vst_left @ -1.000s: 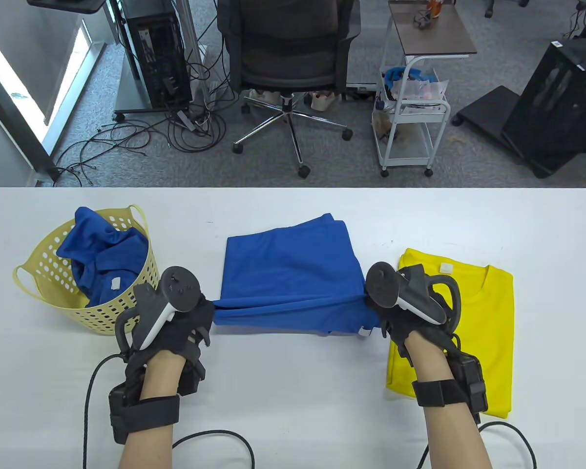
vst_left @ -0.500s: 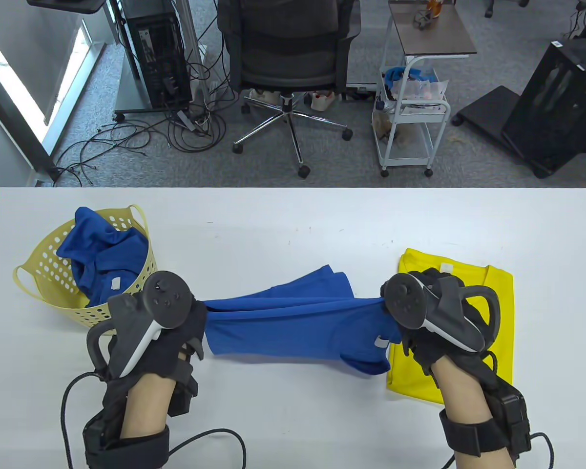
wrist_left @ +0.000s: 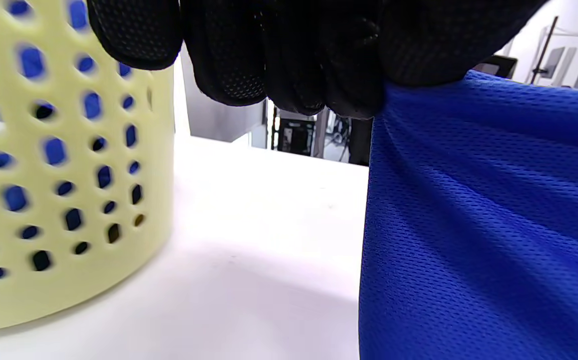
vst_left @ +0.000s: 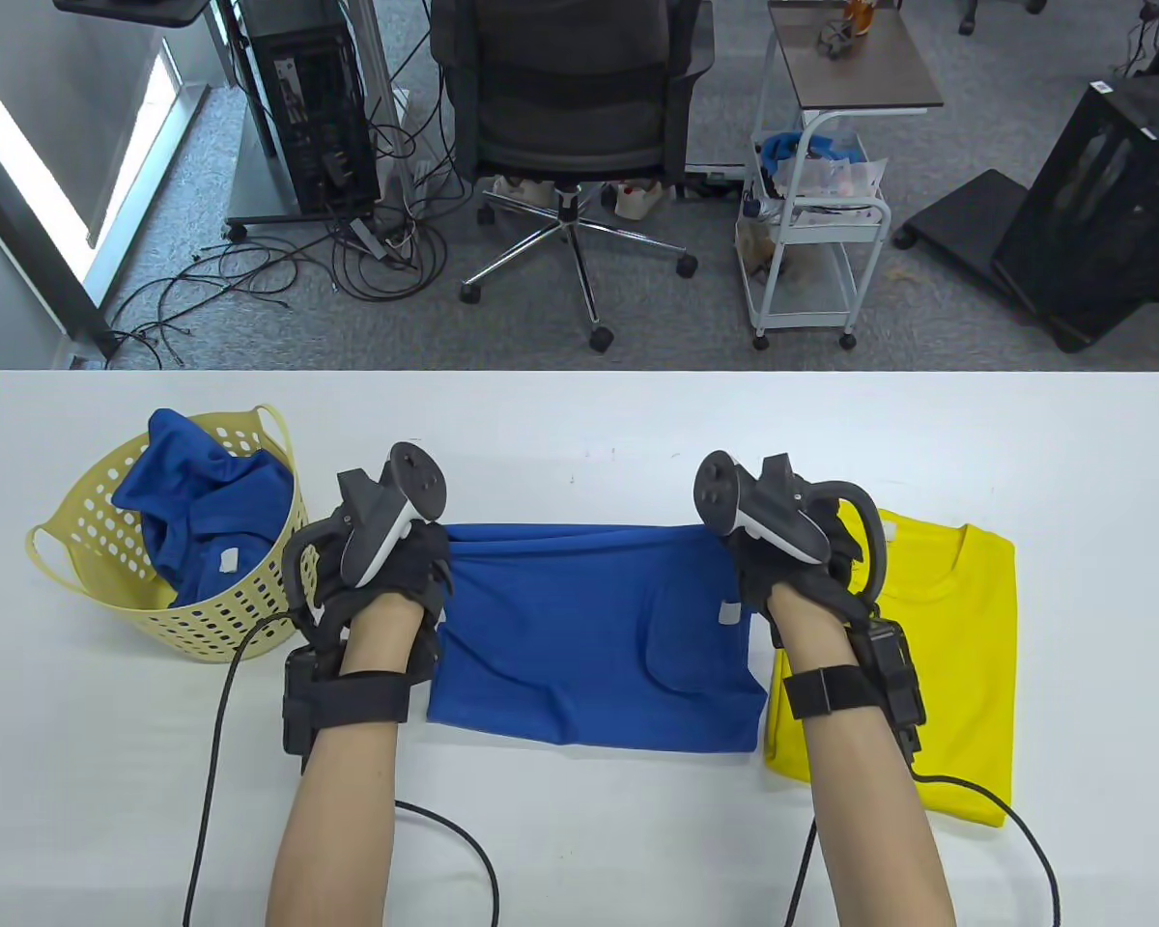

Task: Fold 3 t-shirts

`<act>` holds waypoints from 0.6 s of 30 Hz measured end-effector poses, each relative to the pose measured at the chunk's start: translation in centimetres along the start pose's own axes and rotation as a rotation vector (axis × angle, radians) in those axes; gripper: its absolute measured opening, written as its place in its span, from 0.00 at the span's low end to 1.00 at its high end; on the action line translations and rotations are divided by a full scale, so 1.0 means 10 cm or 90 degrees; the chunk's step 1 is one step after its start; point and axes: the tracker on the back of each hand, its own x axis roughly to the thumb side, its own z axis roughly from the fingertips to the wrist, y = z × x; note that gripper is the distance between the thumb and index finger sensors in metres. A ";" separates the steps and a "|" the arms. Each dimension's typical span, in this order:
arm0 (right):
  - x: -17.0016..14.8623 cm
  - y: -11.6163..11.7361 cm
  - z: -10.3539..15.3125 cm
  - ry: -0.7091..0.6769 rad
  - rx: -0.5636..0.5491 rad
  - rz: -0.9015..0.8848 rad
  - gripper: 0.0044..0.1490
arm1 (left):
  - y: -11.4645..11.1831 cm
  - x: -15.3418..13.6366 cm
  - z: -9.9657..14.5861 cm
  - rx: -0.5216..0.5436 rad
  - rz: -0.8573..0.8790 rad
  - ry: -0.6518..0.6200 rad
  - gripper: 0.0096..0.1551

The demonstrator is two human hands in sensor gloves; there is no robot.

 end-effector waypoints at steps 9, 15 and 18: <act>0.10 0.25 -0.38 0.038 -0.070 -0.019 0.29 | -0.53 0.18 -0.18 0.048 0.036 -0.226 0.31; 0.19 0.28 -0.19 -0.011 -0.064 -0.051 0.32 | -1.13 0.25 0.12 -0.217 -0.066 -0.377 0.40; 0.25 0.26 0.00 -0.031 -0.054 -0.084 0.33 | -1.30 0.10 0.21 -0.248 -0.153 -0.333 0.45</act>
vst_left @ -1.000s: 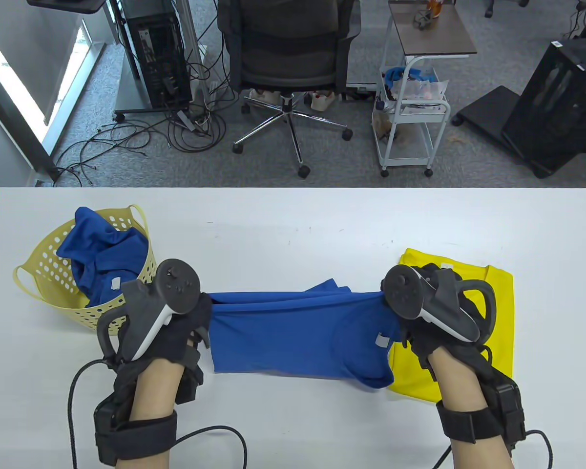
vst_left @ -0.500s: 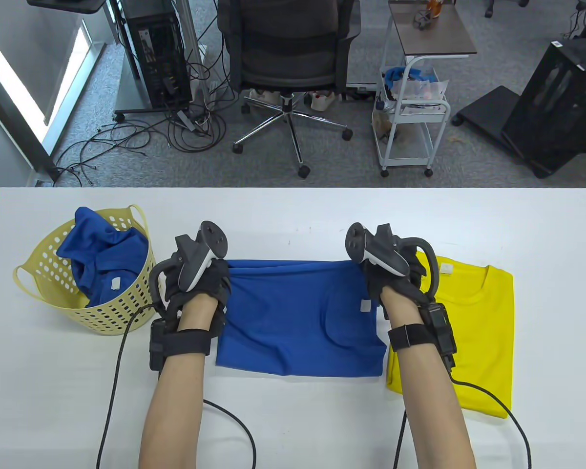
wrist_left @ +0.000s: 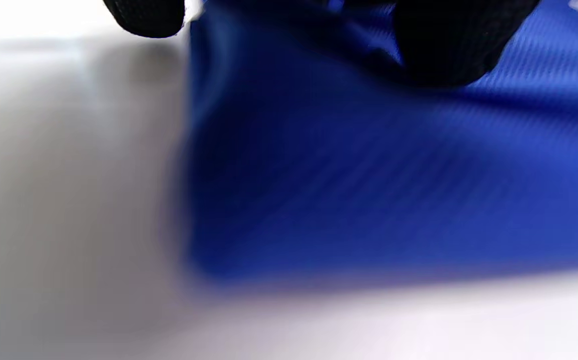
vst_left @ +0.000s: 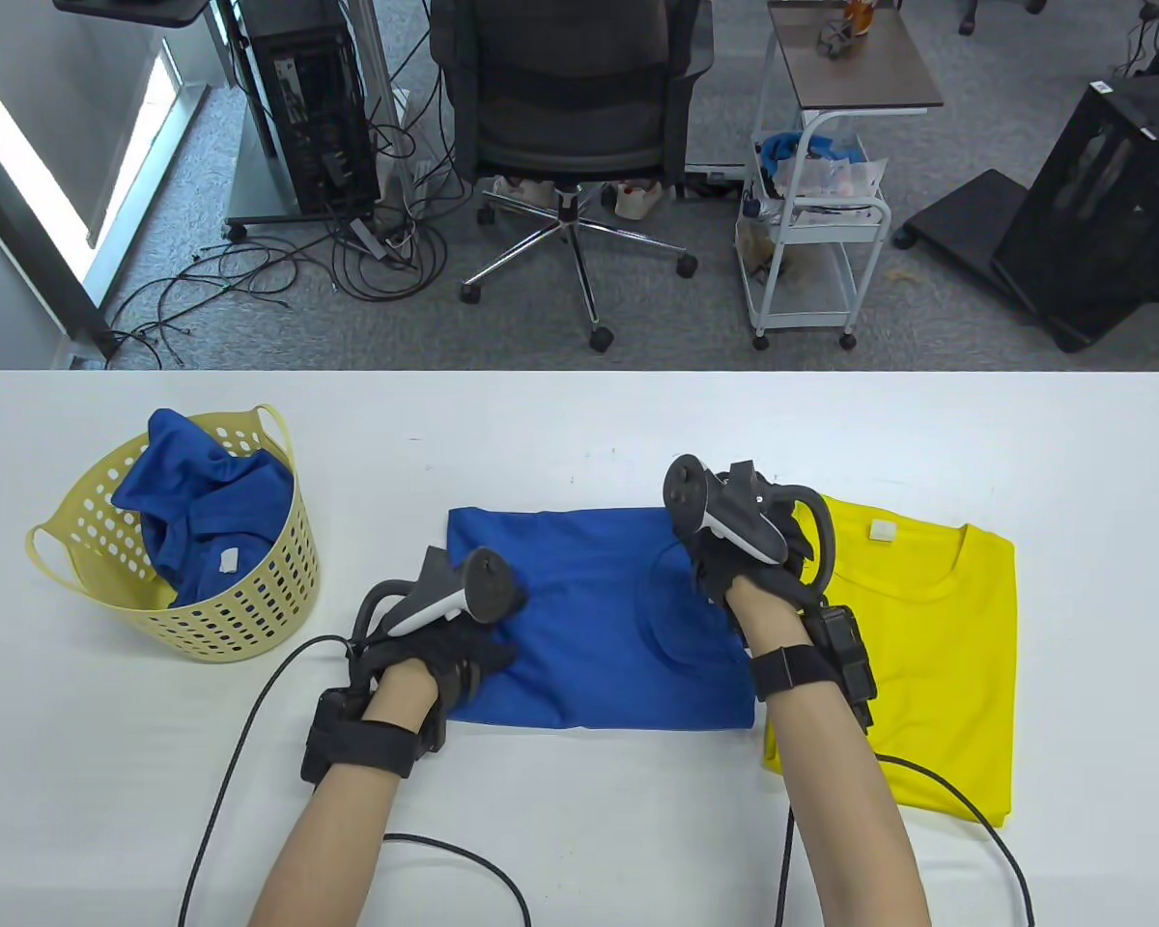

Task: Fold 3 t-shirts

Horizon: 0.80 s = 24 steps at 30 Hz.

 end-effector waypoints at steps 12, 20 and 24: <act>0.51 0.28 0.78 -0.090 0.069 -0.069 0.36 | -0.18 0.26 0.56 0.071 -0.015 0.097 0.43; 0.67 0.86 0.88 -0.060 0.120 0.038 0.43 | -0.14 0.41 0.79 0.153 -0.018 0.056 0.32; 0.68 0.87 0.84 -0.068 0.151 0.010 0.41 | 0.05 0.22 0.95 0.321 0.078 0.043 0.33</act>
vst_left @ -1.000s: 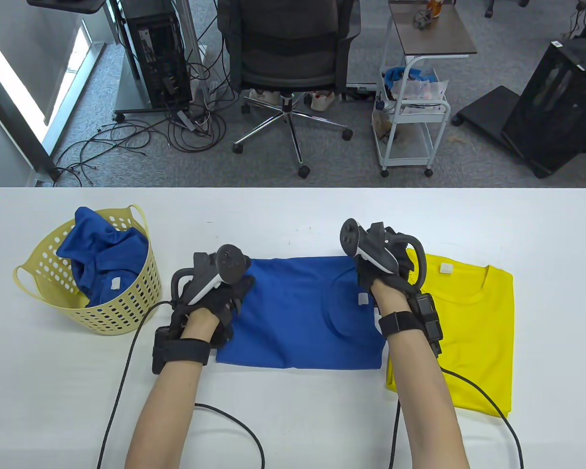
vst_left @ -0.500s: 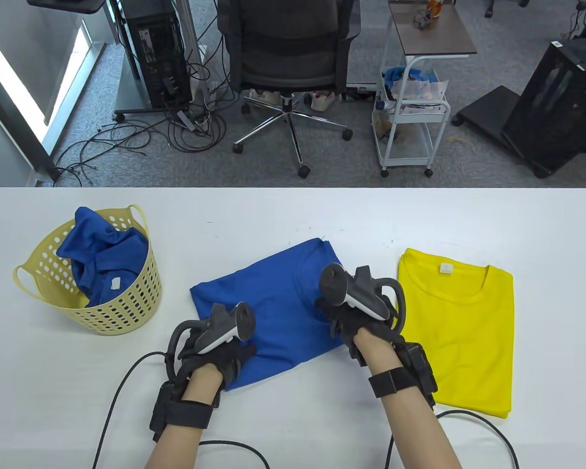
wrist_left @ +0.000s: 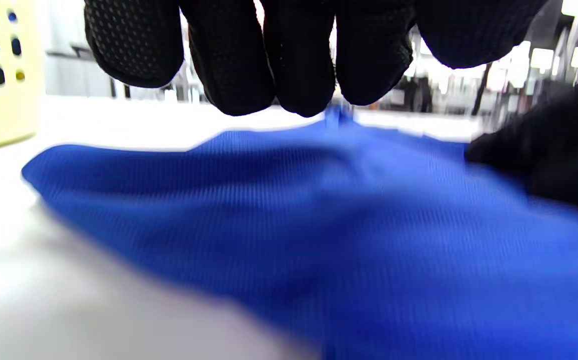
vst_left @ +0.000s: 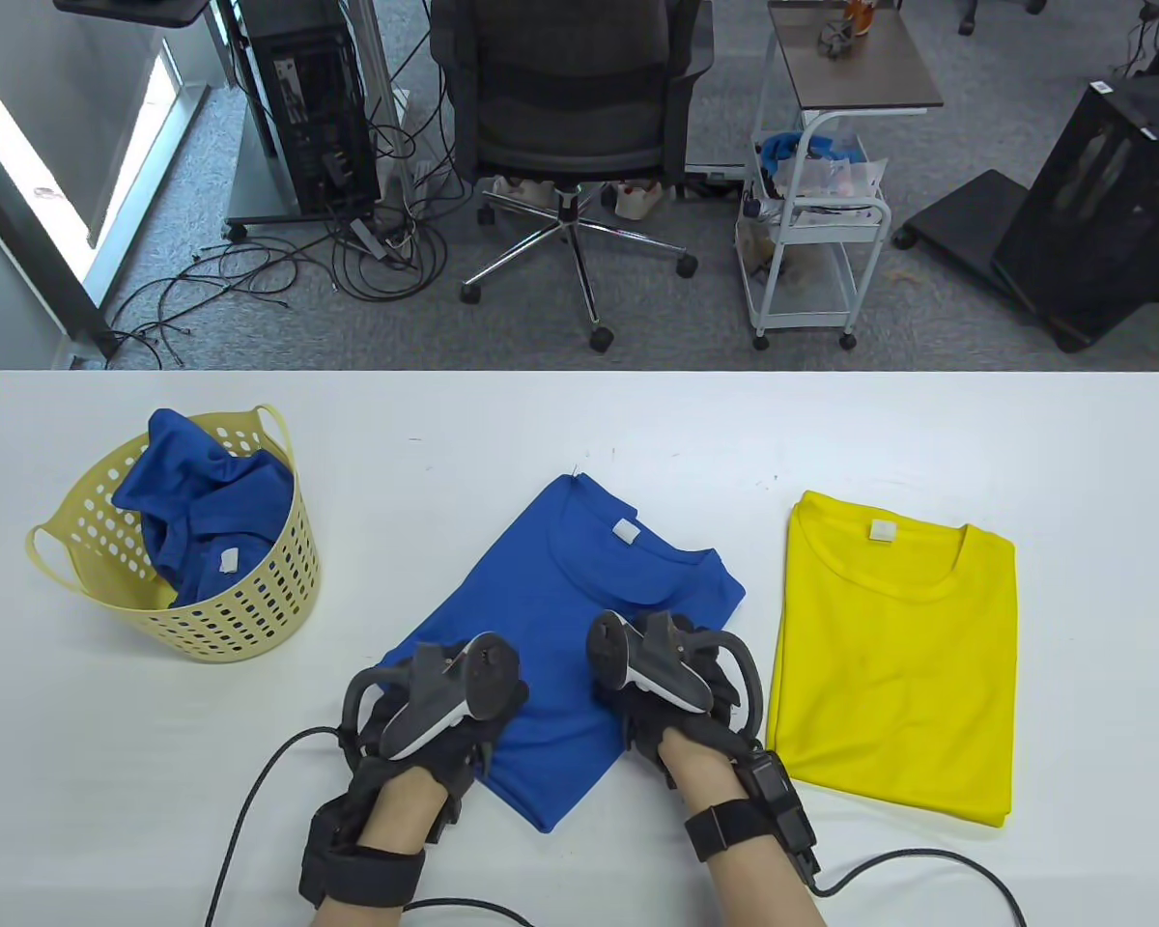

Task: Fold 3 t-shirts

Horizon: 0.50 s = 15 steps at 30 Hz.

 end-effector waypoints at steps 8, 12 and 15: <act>-0.11 -0.06 0.00 -0.027 0.056 0.015 0.37 | -0.29 -0.52 -0.06 -0.150 -0.002 0.117 0.39; -0.22 -0.04 0.07 -0.057 0.065 -0.016 0.35 | -0.47 -0.65 -0.12 -0.169 0.015 0.133 0.38; -0.24 -0.03 0.13 -0.088 0.061 -0.028 0.32 | -0.46 -0.64 -0.14 -0.158 0.049 0.117 0.35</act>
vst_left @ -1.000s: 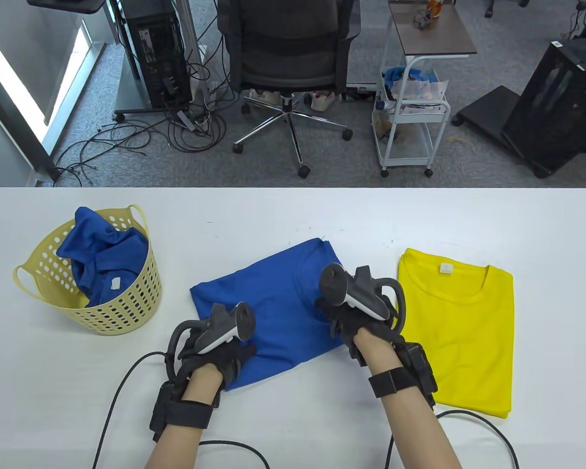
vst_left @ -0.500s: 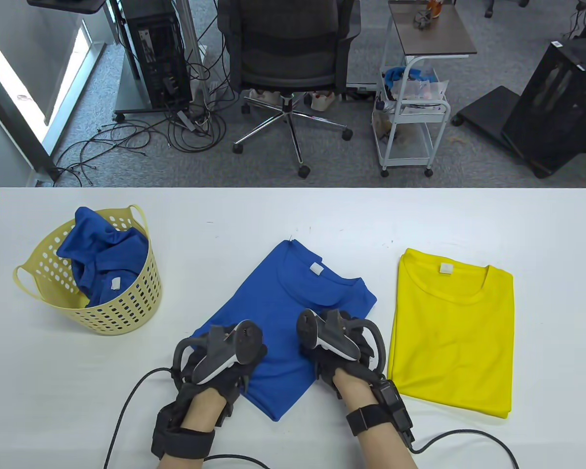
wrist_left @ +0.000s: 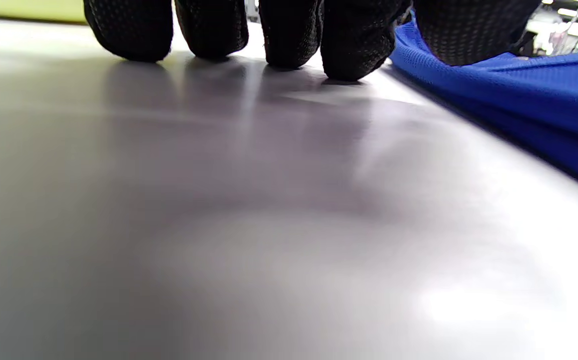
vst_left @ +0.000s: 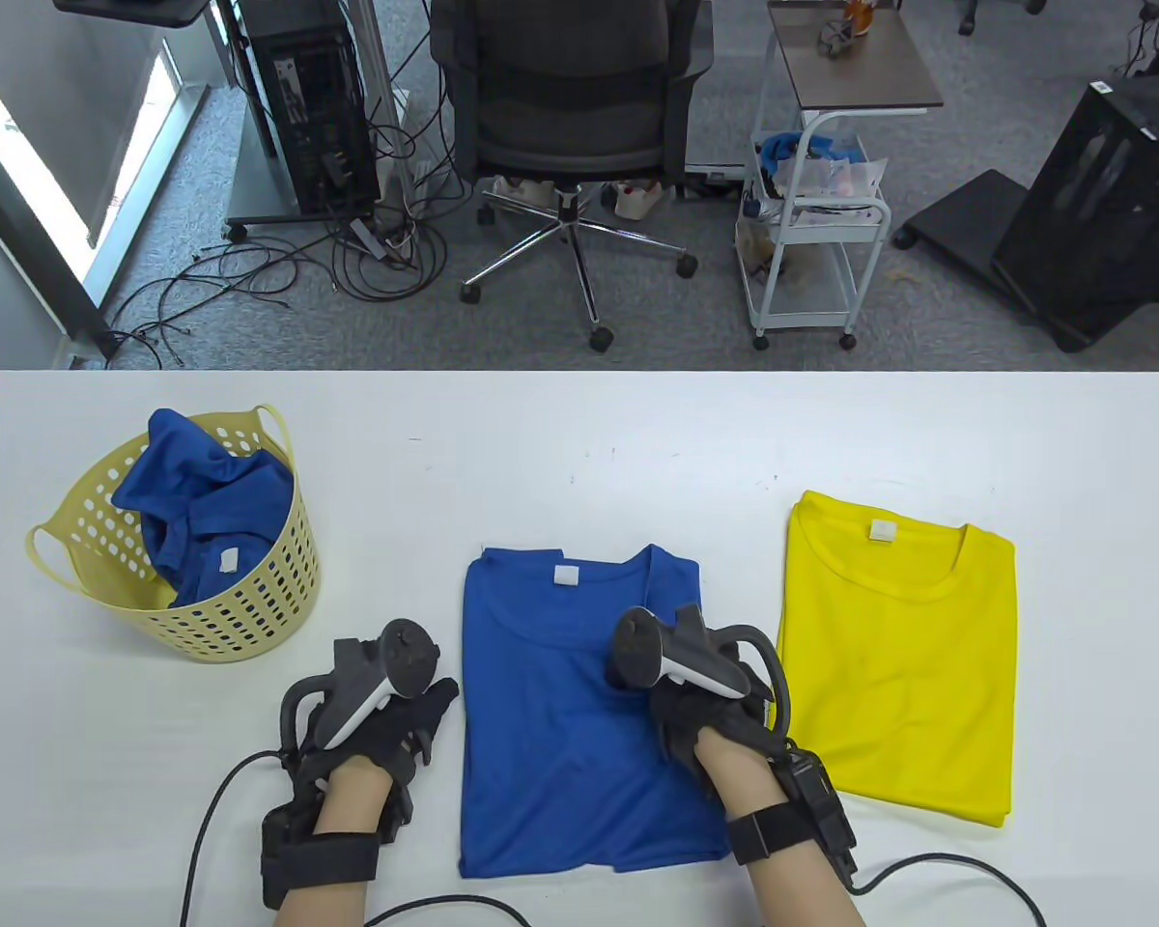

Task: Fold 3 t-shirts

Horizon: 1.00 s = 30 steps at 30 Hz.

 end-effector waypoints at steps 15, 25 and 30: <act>-0.50 -0.09 0.13 0.162 -0.219 -0.050 0.34 | 0.00 0.07 -0.02 0.017 0.035 0.018 0.33; -0.50 0.01 -0.13 0.220 -0.145 -0.099 0.37 | 0.00 0.34 -0.17 -0.012 0.072 0.052 0.41; -0.44 0.02 -0.19 0.231 -0.119 -0.063 0.37 | -0.01 0.49 -0.21 0.005 -0.012 0.051 0.36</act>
